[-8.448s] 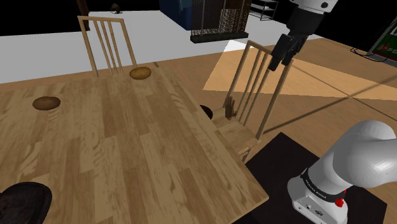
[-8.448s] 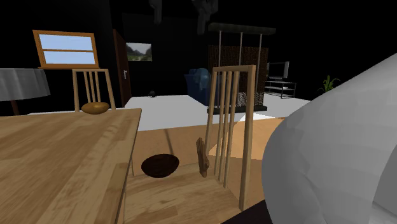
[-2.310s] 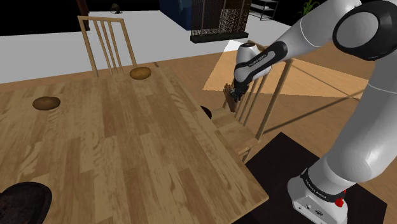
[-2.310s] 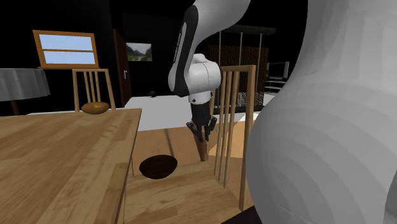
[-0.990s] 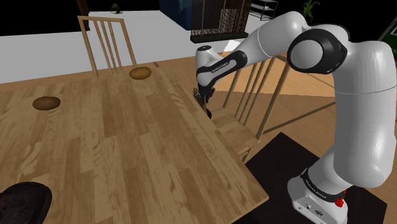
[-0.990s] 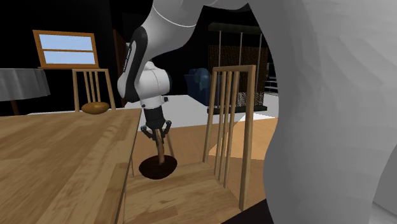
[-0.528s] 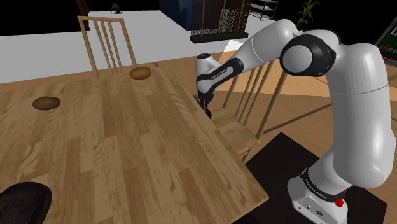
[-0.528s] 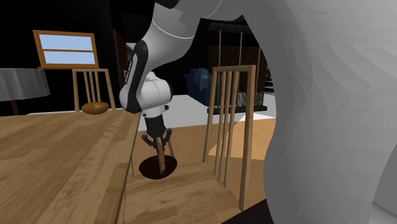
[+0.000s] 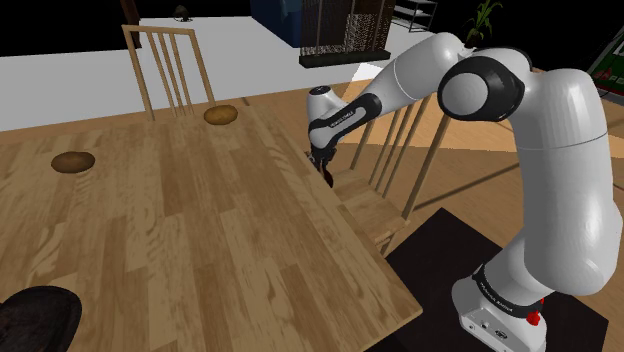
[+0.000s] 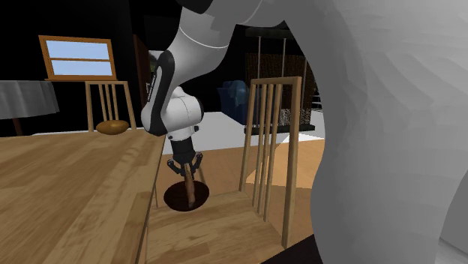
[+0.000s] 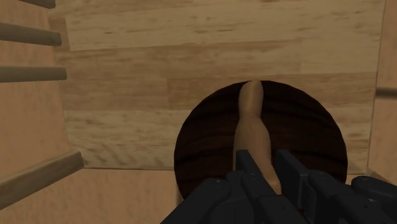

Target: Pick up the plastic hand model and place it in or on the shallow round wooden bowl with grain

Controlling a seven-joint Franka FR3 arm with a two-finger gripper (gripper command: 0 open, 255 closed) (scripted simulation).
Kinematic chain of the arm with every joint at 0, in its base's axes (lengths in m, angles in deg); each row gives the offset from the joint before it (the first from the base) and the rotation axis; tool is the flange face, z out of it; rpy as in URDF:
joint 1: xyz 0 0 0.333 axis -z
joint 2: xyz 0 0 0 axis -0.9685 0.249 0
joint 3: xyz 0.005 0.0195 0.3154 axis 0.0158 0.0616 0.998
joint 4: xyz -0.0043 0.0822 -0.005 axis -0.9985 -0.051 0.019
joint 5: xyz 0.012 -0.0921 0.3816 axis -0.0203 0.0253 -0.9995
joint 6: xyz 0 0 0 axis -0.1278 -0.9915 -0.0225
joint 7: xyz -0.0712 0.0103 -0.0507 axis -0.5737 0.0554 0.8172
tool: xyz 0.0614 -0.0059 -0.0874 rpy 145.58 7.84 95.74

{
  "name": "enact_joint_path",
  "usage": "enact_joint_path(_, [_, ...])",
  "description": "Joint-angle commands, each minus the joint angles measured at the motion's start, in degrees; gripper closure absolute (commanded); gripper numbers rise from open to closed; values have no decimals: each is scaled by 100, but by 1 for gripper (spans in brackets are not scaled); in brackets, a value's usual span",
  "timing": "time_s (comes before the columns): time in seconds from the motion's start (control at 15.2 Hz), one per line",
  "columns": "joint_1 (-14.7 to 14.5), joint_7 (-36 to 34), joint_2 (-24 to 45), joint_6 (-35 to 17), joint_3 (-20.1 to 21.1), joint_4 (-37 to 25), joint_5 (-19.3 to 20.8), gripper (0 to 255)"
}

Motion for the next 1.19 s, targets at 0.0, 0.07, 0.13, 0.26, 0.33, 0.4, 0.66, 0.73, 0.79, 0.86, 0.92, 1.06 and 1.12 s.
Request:
enact_joint_path(0.0, [-1, 0, 1, 0, 1, 1, 0, 0])
enact_joint_path(0.07, [-1, 0, 2, 0, 1, 0, 0, 0])
enact_joint_path(0.13, [0, 0, 2, 0, 1, 0, 0, 0])
enact_joint_path(0.26, [-1, 0, 2, 0, 1, 0, 0, 0])
enact_joint_path(0.33, [-1, 0, 1, 1, 1, 0, 0, 0])
enact_joint_path(0.4, [-7, 8, -132, 128, 14, 8, -15, 0])
enact_joint_path(0.66, [-29, 35, -479, 499, 47, -14, -58, 0])
enact_joint_path(0.73, [-30, 35, -479, 499, 47, -14, -58, 0])
enact_joint_path(0.79, [-30, 35, -479, 499, 46, -14, -58, 0])
enact_joint_path(0.86, [-31, 35, -479, 499, 45, -14, -59, 0])
enact_joint_path(0.92, [-31, 35, -479, 499, 45, -14, -59, 0])
enact_joint_path(1.06, [-32, 36, -479, 499, 44, -14, -60, 0])
enact_joint_path(1.12, [-33, 36, -479, 499, 43, -14, -60, 0])
